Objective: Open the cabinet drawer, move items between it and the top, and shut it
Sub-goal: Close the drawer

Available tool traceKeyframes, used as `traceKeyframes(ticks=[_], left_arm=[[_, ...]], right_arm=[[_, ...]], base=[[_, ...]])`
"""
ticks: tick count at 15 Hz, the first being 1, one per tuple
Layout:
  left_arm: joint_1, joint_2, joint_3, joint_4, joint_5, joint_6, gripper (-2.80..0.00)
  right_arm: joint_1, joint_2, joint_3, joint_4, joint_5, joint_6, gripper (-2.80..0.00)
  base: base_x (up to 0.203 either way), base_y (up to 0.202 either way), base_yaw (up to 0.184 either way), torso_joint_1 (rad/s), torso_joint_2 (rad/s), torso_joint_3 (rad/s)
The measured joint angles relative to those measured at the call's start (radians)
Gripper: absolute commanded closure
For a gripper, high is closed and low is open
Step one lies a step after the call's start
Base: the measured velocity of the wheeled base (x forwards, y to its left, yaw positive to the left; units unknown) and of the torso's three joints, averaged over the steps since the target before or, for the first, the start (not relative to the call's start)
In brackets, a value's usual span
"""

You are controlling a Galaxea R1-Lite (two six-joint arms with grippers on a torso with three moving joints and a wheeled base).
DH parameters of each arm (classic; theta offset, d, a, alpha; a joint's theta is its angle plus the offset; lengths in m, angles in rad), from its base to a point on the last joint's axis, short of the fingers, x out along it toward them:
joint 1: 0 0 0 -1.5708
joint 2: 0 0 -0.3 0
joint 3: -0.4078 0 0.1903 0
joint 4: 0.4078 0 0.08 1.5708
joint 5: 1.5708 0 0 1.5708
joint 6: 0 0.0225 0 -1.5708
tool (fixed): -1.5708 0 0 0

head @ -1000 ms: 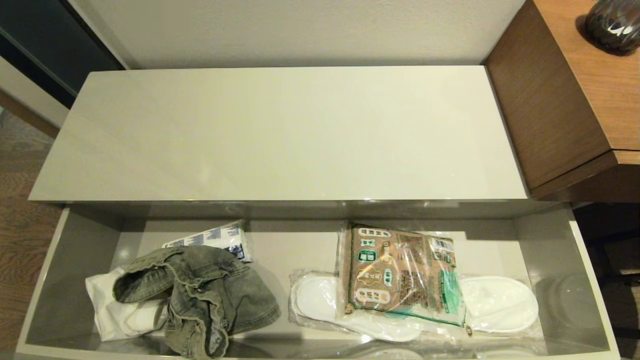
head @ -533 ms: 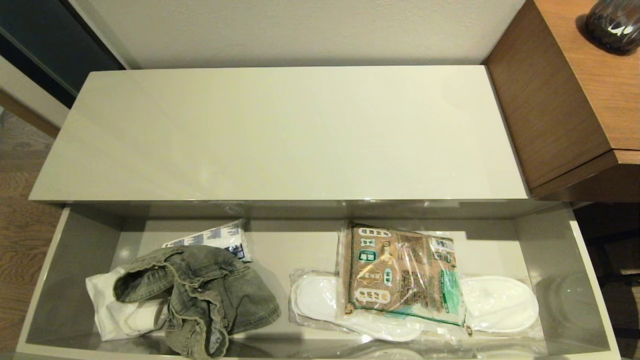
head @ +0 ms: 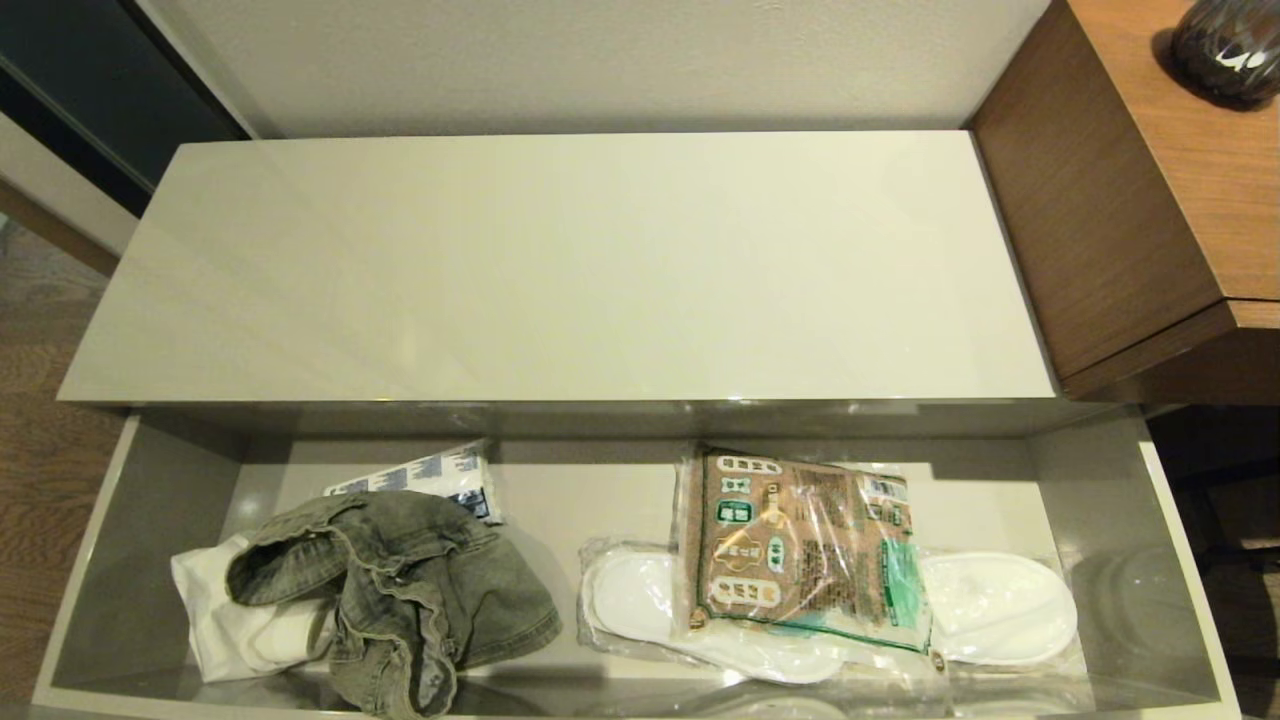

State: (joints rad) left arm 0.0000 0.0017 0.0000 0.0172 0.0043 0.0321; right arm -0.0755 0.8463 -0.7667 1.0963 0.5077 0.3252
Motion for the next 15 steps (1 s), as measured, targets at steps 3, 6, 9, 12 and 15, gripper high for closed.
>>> traceKeyframes(ticks=[3,6,9,12,15], left_arm=[[0.0,0.0,0.0,0.0,-0.001,0.0,0.0],[0.0,0.0,0.0,0.0,0.0,0.0,0.0],[0.0,0.0,0.0,0.0,0.0,0.0,0.0],[0.0,0.0,0.0,0.0,0.0,0.0,0.0],[0.0,0.0,0.0,0.0,0.0,0.0,0.0]], right_arm=[[0.007,0.066,0.041,-0.072,-0.016,0.016,0.0],[0.01,0.086,0.118,-0.256,-0.117,0.073,0.0],[0.036,0.092,0.195,-0.373,-0.165,0.084,0.0],[0.08,0.11,0.249,-0.376,-0.173,0.085,0.0],[0.132,0.151,0.294,-0.389,-0.172,0.095,0.0]], base=[[0.0,0.0,0.0,0.0,0.0,0.0],[0.0,0.0,0.0,0.0,0.0,0.0],[0.0,0.0,0.0,0.0,0.0,0.0],[0.0,0.0,0.0,0.0,0.0,0.0],[0.0,0.0,0.0,0.0,0.0,0.0]])
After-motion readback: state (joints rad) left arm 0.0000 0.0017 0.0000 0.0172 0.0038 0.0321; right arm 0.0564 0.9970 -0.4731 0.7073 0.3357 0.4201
